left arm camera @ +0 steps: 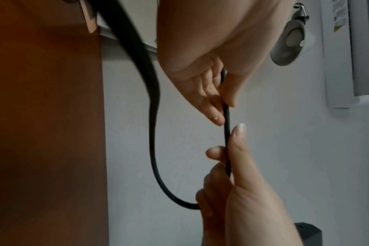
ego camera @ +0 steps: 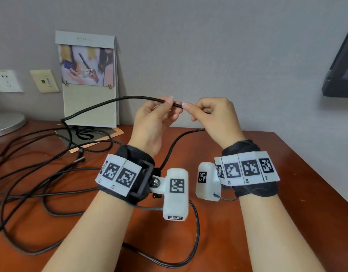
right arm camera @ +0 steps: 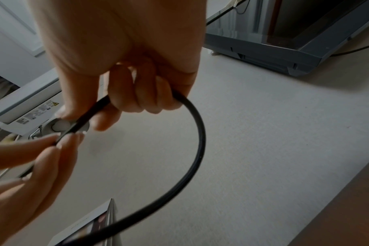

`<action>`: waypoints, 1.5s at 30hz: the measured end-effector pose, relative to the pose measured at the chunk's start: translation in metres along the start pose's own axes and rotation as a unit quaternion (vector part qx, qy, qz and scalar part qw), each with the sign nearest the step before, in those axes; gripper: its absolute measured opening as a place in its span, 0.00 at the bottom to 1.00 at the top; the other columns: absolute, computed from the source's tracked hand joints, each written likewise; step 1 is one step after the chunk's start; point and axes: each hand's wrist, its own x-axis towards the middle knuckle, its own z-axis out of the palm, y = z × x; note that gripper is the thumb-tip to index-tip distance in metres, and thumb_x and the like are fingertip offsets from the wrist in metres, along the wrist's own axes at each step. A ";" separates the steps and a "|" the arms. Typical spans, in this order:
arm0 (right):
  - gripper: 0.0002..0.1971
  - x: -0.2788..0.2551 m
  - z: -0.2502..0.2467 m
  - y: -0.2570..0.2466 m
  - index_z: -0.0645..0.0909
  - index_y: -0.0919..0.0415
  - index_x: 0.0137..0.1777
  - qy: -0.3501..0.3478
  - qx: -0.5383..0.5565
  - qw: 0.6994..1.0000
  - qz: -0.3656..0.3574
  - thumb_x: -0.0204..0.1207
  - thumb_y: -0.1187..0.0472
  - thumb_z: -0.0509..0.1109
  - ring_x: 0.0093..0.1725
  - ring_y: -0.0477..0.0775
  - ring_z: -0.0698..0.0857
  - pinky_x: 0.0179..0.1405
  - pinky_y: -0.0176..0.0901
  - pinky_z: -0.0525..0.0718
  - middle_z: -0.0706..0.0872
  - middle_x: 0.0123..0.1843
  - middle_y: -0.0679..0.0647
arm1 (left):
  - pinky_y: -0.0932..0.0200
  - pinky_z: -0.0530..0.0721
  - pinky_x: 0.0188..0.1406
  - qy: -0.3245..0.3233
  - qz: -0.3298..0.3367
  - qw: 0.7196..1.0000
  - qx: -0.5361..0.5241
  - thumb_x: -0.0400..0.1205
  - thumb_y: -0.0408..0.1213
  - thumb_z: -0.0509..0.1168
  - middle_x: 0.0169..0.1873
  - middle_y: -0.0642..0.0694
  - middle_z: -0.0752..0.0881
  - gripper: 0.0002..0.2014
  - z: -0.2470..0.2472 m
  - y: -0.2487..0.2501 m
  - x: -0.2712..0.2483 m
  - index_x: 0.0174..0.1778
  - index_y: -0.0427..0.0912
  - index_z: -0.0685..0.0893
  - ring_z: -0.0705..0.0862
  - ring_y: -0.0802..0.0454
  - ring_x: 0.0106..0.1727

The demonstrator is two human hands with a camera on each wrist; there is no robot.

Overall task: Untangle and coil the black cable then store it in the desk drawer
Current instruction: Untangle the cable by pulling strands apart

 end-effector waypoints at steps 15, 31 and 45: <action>0.20 0.000 0.005 -0.005 0.83 0.62 0.29 -0.002 -0.008 1.000 -0.023 0.75 0.47 0.71 0.26 0.49 0.78 0.36 0.51 0.81 0.82 0.24 0.48 | 0.67 0.85 0.37 0.021 0.005 1.000 -0.003 0.82 0.28 0.64 0.31 0.46 0.88 0.05 -0.006 0.001 0.003 0.40 0.38 0.79 0.87 0.56 0.32; 0.18 0.000 0.008 -0.006 0.80 0.57 0.28 -0.017 -0.013 1.000 -0.010 0.77 0.50 0.69 0.22 0.37 0.73 0.28 0.31 0.66 0.74 0.18 0.39 | 0.66 0.85 0.35 0.063 0.047 0.997 -0.024 0.82 0.28 0.64 0.28 0.48 0.88 0.06 -0.012 0.006 0.006 0.48 0.39 0.73 0.87 0.55 0.30; 0.19 -0.002 0.008 -0.004 0.83 0.61 0.33 -0.024 0.007 1.000 0.009 0.74 0.46 0.70 0.38 0.61 0.85 0.45 0.58 0.84 0.87 0.33 0.59 | 0.68 0.84 0.35 0.086 0.059 0.994 -0.015 0.82 0.25 0.63 0.27 0.45 0.89 0.08 -0.027 0.021 0.012 0.48 0.41 0.71 0.88 0.54 0.30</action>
